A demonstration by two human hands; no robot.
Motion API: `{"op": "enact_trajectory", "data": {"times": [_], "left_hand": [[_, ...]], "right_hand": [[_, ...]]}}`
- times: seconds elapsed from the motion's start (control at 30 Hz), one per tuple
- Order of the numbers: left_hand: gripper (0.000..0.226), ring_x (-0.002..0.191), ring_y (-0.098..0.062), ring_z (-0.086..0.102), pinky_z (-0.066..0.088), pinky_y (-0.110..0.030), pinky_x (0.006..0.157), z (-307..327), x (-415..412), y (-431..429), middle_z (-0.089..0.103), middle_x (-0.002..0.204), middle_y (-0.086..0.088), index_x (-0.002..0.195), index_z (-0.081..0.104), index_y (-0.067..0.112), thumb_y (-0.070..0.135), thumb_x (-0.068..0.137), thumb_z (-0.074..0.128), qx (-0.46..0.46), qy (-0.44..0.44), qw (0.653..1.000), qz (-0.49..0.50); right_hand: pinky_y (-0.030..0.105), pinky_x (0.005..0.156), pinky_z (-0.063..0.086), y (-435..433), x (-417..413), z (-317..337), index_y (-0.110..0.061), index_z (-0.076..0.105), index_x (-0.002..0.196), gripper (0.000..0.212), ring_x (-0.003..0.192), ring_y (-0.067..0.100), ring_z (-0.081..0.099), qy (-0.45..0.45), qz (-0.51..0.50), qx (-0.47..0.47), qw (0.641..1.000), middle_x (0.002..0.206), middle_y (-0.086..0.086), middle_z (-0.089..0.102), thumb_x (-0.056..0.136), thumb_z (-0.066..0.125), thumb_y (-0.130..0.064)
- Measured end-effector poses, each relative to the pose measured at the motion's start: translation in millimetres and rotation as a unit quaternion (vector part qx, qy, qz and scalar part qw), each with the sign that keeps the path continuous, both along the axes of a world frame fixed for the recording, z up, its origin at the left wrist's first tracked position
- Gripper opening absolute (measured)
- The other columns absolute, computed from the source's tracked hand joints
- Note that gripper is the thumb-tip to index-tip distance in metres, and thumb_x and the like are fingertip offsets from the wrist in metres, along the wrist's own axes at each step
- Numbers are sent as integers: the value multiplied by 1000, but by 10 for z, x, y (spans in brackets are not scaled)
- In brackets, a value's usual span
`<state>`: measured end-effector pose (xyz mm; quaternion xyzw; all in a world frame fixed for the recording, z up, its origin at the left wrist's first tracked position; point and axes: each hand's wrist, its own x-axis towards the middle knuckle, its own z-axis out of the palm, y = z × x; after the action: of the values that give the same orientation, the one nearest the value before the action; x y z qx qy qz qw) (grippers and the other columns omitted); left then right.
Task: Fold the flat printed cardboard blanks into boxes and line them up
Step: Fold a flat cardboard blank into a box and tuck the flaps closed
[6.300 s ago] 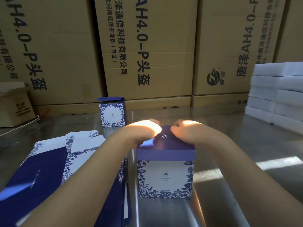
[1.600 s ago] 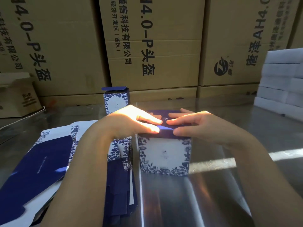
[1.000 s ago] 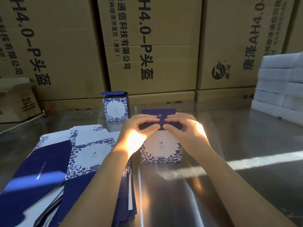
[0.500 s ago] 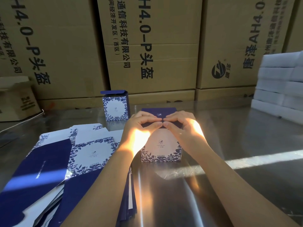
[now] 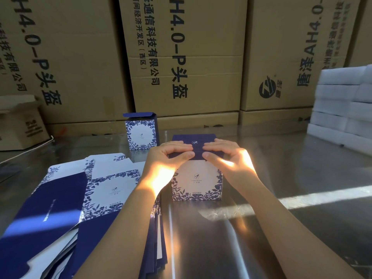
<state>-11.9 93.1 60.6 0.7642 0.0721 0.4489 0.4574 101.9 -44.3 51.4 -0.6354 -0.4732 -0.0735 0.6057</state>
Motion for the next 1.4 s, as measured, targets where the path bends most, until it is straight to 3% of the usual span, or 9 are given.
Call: {"op": "enact_trajectory", "data": {"times": [0.2,0.33,0.5,0.6,0.7,0.87,0.97,1.17,1.4], "left_hand": [[26,85,10,61,43,-5,81,-20,21,-46,68,83,17,71,70,35,11,71,79,4,-18,999,30],[24,87,12,60,40,-1,77,-7,14,-32,69,88,12,73,71,33,11,71,79,-11,-12,1000,15],[24,100,18,53,33,3,82,-43,31,8,66,95,21,73,71,35,13,72,79,-3,-4,1000,15],[25,101,27,44,29,8,75,-77,39,22,61,102,25,74,69,38,15,74,78,3,5,1000,23],[23,100,29,44,36,5,71,-94,20,68,63,99,27,74,70,37,15,73,78,-32,11,999,-1],[22,104,22,48,39,3,75,-82,0,109,66,96,26,75,71,33,12,75,76,-60,11,998,-24],[25,103,19,51,36,4,79,-70,1,116,68,89,26,72,71,36,11,73,77,-43,6,999,-6],[24,99,23,51,37,1,86,-69,2,138,67,86,32,74,71,35,13,73,77,-33,14,999,-5],[21,104,21,50,39,2,76,-62,-63,181,68,98,24,81,71,26,6,76,74,-58,24,996,-55]], "right_hand": [[2,90,31,31,4,-15,-35,70,88,20,116,1,50,-6,-12,2,1000,97,-21,67,80,75,-17],[2,92,32,20,-2,-21,-37,69,87,22,116,-3,49,3,-4,6,1000,99,-21,67,80,75,-18],[15,98,37,-4,9,-41,-37,68,85,23,118,-6,51,39,4,23,999,102,-20,68,80,74,-16],[22,101,41,-27,33,-59,-33,69,87,22,117,-8,51,55,20,29,998,99,-23,68,81,73,-12],[28,101,44,-32,51,-73,-36,69,88,25,118,-10,50,63,27,22,997,99,-25,67,82,72,-12],[17,87,51,-22,78,-66,-33,70,88,24,120,-2,52,70,38,34,996,103,-18,67,82,72,-10],[7,75,48,-24,76,-51,-29,72,88,24,115,1,55,89,61,48,993,96,-21,69,81,72,-6],[11,92,44,-35,106,-60,-31,73,86,25,116,-3,54,96,66,43,992,92,-24,70,81,73,-6],[12,90,47,-104,128,-19,-25,74,85,20,111,-8,56,122,82,35,989,100,-15,72,80,73,-5]]}}
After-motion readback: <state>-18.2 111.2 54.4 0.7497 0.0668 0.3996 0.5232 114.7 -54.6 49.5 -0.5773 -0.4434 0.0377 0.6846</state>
